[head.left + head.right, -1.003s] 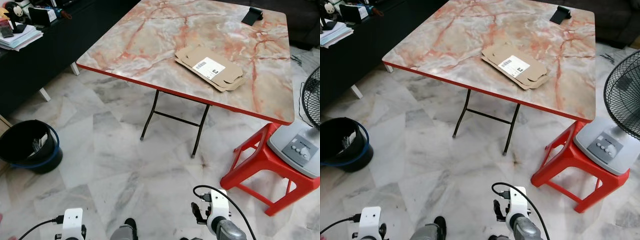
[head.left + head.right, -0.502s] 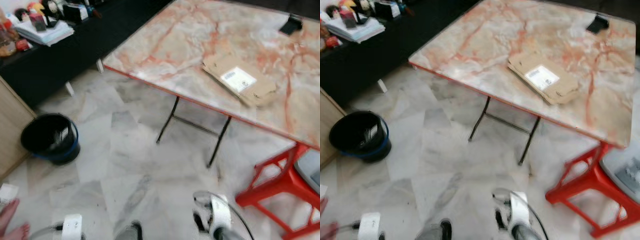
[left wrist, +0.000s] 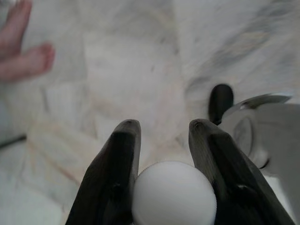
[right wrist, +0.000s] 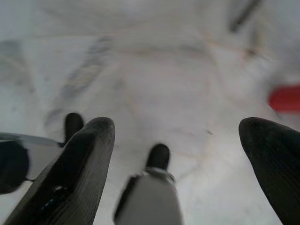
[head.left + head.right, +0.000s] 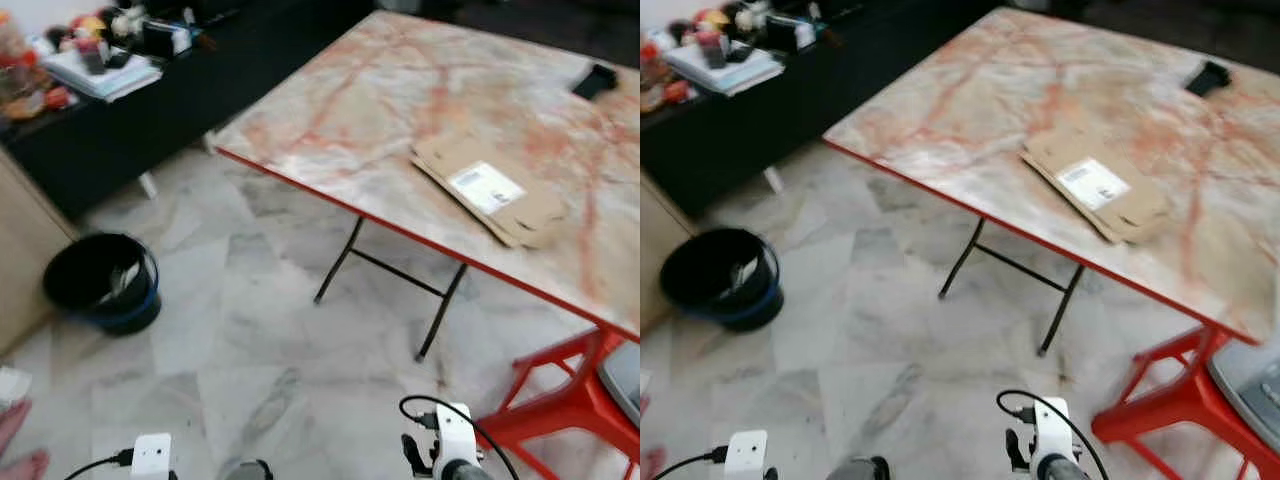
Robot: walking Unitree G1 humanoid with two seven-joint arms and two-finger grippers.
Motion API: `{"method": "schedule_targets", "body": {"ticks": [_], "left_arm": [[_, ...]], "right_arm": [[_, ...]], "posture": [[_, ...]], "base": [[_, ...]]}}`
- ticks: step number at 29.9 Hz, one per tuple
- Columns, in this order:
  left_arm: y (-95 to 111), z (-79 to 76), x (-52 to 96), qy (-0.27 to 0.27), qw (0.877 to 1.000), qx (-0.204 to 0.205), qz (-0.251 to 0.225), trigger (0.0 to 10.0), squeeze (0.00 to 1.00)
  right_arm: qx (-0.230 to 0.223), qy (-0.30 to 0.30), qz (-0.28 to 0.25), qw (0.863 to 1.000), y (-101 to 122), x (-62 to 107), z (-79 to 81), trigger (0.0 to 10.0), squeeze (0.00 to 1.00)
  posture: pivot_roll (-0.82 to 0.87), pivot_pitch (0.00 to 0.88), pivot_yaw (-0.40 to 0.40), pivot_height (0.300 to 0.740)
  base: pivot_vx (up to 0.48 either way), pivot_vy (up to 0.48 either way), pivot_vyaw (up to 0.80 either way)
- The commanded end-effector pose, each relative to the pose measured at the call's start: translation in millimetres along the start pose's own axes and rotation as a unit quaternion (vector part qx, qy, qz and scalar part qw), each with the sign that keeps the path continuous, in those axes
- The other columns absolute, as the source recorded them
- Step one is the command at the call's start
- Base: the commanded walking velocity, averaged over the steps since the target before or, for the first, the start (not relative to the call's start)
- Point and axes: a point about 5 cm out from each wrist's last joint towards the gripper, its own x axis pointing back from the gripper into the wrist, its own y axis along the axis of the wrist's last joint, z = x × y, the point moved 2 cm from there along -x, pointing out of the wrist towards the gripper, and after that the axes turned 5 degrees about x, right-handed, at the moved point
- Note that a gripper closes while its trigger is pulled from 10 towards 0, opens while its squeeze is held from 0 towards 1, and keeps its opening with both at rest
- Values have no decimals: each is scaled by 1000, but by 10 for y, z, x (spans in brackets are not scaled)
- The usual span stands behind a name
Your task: Picking trash to rubbish bin
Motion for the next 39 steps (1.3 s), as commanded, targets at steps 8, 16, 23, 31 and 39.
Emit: {"method": "schedule_targets", "body": {"ticks": [8,16,23,31,39], "left_arm": [[-111,65,23,11,1000,2,21,10000,0],[-127,47,28,10,1000,6,23,10000,0],[-162,51,40,9,1000,3,27,10000,0],[-145,53,33,11,1000,7,26,10000,0],[-104,44,20,9,1000,4,22,10000,0]], "right_arm": [[1,8,5,1000,-39,2,56,10000,0],[6,13,9,1000,-61,5,74,10000,0],[-5,16,9,1000,-80,8,94,10000,0],[5,21,10,1000,-54,-2,118,10000,0],[32,13,4,999,-4,-13,114,10000,0]], "posture": [[99,204,-35,740],[96,204,-38,740],[106,199,-35,740],[104,183,-32,740],[105,183,-35,740]], "base": [[268,0,652],[257,0,592],[254,0,121],[253,0,0],[251,0,127]]}}
